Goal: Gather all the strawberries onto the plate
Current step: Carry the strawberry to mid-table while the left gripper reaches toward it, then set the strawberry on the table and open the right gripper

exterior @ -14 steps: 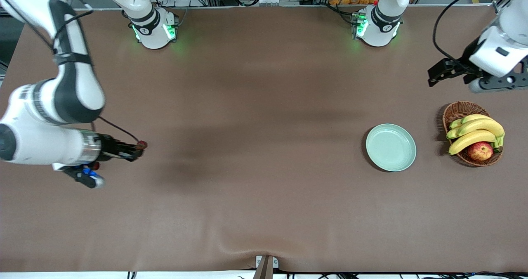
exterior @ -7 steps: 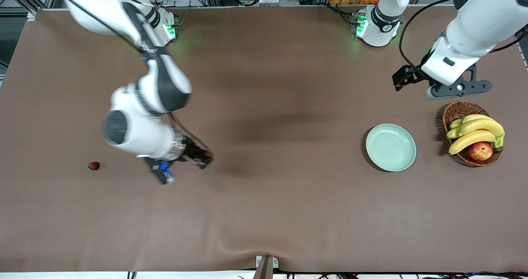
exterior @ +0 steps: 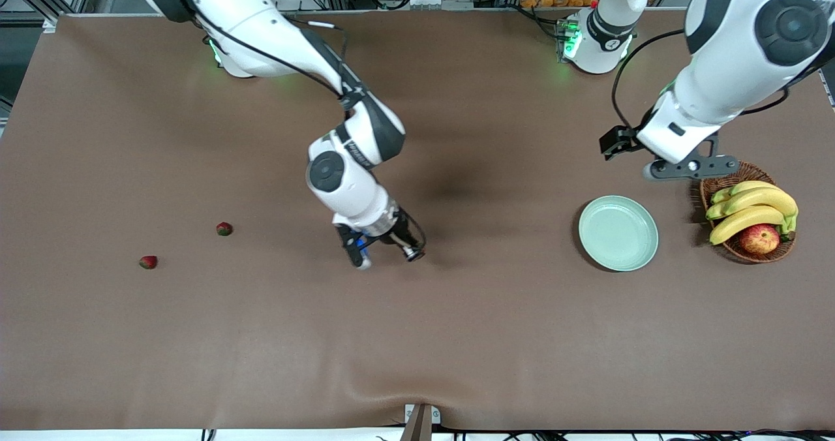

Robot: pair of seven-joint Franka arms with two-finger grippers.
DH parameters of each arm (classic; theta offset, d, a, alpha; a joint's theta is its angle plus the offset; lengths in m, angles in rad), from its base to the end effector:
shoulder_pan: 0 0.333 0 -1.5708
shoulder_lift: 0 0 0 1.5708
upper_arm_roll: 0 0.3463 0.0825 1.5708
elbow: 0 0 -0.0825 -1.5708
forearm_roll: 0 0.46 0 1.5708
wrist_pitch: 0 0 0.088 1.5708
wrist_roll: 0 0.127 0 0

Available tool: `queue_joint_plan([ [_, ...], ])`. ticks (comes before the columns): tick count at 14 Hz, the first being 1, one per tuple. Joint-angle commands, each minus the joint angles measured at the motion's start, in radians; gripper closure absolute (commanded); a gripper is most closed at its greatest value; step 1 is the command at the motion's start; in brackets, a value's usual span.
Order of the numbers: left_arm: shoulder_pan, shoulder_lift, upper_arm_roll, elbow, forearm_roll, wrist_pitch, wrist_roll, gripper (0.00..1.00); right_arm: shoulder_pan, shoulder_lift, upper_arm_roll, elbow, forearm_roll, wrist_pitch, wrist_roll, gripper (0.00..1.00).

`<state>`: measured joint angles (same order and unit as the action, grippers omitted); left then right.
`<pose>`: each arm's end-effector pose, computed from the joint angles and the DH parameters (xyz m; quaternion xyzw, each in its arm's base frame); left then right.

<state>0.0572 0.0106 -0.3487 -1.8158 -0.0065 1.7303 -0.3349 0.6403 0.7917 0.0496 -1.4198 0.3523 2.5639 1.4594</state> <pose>0.6009 -0.1804 0.5075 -0.9986 -0.0223 0.0469 0.0100 0.6610 0.5324 0.2203 -0.8436 0.4903 0.0377 0.2156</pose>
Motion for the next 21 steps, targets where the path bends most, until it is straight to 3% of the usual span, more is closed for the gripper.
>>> queue_joint_plan([
  [1, -0.002, 0.029, -0.041, -0.008, 0.02, 0.052, -0.058, 0.0, 0.054, 0.07, 0.006, 0.065, 0.06, 0.06, 0.021, 1.0],
  [5, -0.092, 0.117, -0.049, -0.008, 0.055, 0.12, -0.139, 0.0, 0.13, 0.119, 0.006, 0.076, 0.099, 0.131, 0.059, 1.0],
  [6, -0.124, 0.141, -0.05, -0.008, 0.112, 0.127, -0.186, 0.0, 0.143, 0.124, 0.006, 0.078, 0.099, 0.139, 0.088, 0.89],
  [7, -0.158, 0.16, -0.05, -0.008, 0.159, 0.127, -0.24, 0.0, 0.157, 0.132, 0.006, 0.078, 0.099, 0.142, 0.094, 0.85],
  [8, -0.18, 0.178, -0.052, -0.008, 0.174, 0.13, -0.297, 0.0, 0.174, 0.135, 0.006, 0.078, 0.099, 0.16, 0.095, 0.7],
  [9, -0.191, 0.192, -0.053, -0.008, 0.175, 0.143, -0.34, 0.0, 0.182, 0.135, 0.006, 0.076, 0.102, 0.18, 0.11, 0.32],
  [10, -0.197, 0.206, -0.055, -0.01, 0.175, 0.156, -0.367, 0.0, 0.187, 0.135, 0.004, 0.076, 0.099, 0.179, 0.131, 0.0],
  [14, -0.211, 0.226, -0.053, -0.08, 0.174, 0.267, -0.375, 0.0, 0.171, 0.115, -0.004, 0.073, 0.079, 0.159, 0.118, 0.0],
  [17, -0.214, 0.23, -0.053, -0.161, 0.174, 0.414, -0.421, 0.0, 0.075, 0.095, -0.001, 0.078, 0.021, 0.044, 0.092, 0.0],
  [21, -0.218, 0.319, -0.053, -0.132, 0.171, 0.559, -0.438, 0.0, -0.051, 0.028, 0.006, 0.076, 0.014, -0.12, -0.081, 0.0],
])
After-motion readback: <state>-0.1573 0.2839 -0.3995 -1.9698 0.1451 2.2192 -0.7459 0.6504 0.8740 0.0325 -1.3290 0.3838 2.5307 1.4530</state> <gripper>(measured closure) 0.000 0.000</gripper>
